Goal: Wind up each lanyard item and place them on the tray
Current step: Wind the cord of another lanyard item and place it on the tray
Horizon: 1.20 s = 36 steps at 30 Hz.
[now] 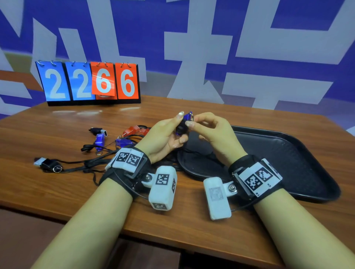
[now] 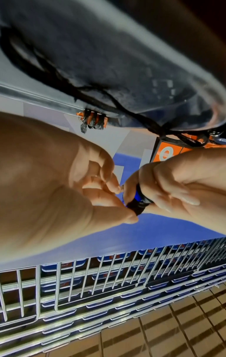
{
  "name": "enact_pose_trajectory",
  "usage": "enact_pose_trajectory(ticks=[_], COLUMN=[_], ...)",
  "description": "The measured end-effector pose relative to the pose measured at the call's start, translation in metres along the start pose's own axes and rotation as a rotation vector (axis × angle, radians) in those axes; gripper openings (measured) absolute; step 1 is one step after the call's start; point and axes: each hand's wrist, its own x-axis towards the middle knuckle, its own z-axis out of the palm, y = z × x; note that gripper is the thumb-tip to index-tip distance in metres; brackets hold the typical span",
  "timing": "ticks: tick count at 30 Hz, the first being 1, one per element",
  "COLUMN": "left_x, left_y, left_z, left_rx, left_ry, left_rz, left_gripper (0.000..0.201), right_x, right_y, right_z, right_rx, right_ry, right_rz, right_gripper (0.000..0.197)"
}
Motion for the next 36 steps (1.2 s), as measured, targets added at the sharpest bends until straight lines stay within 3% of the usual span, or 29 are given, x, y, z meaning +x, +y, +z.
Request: enact_pose_trajectory(ticks=[2,5,9,16,24,36], left_x=[0.000,-0.001,-0.005,-0.004,0.003,0.003], left_y=[0.000,0.001,0.004,0.002,-0.004,-0.002], left_z=[0.000,0.000,-0.001,-0.002,-0.001,0.001], left_rx=[0.012,0.079,0.202,0.315,0.428,0.240], left_ry=[-0.004,-0.020,-0.017,0.007,0.059,0.033], left_rz=[0.004,0.026,0.071,0.085,0.116,0.064], left_gripper=[0.044,0.034,0.026,0.021,0.022,0.027], right_x=[0.000,0.000,0.001,0.001,-0.001,-0.002], right_y=[0.001,0.000,-0.002,-0.002,-0.005,-0.004], right_z=[-0.001,-0.002,-0.005,-0.008,0.001,-0.005], right_rx=[-0.001,0.024,0.108,0.080,-0.084,-0.145], right_ry=[0.007,-0.003,-0.077,-0.086,-0.039,-0.025], right_rz=[0.017,0.049,0.097,0.143,0.015,-0.090], right_gripper=[0.007,0.021,0.009,0.015,0.007,0.006])
